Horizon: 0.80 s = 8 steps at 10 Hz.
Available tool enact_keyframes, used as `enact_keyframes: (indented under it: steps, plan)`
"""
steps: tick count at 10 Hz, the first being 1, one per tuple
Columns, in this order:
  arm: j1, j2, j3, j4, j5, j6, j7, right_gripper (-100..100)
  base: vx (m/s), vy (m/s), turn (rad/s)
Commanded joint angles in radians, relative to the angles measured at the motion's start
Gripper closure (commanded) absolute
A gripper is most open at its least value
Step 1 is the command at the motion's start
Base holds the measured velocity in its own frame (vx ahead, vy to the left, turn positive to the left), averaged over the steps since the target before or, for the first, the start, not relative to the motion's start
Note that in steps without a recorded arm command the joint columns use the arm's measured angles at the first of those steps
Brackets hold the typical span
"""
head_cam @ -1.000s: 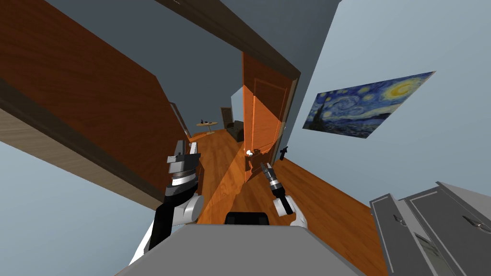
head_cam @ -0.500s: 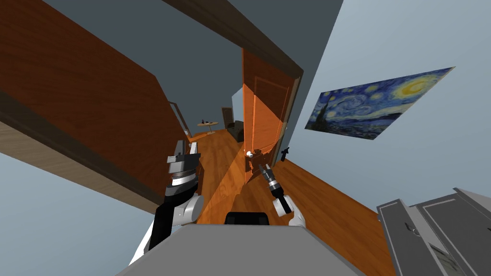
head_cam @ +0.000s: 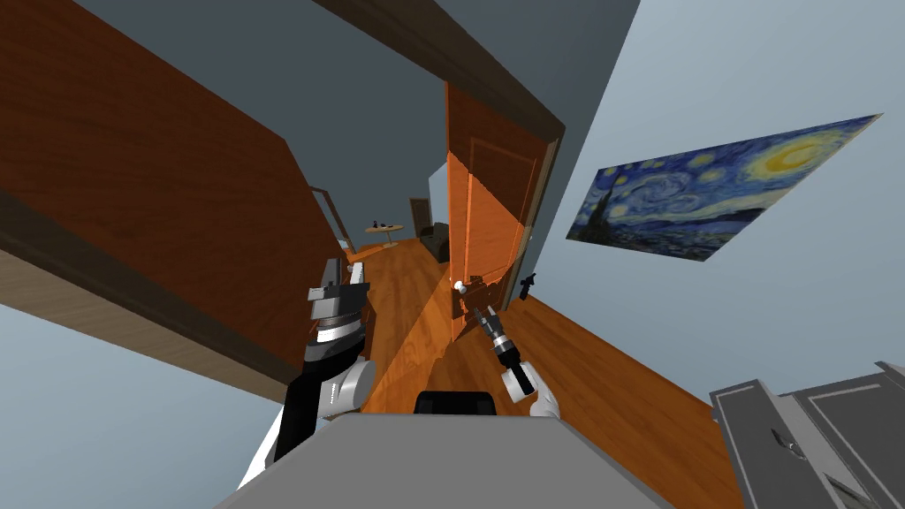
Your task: Push the door open
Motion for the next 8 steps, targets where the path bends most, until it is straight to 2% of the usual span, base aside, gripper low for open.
enact_keyframes:
  steps: [1, 8]
  plan:
    - [-0.012, -0.002, 0.001, 0.031, 0.004, -0.007, 0.02, -100, 0.064, -0.022, 0.011]
    - [-0.097, -0.009, 0.019, 0.258, 0.052, -0.067, 0.192, -100, 0.078, -0.032, 0.035]
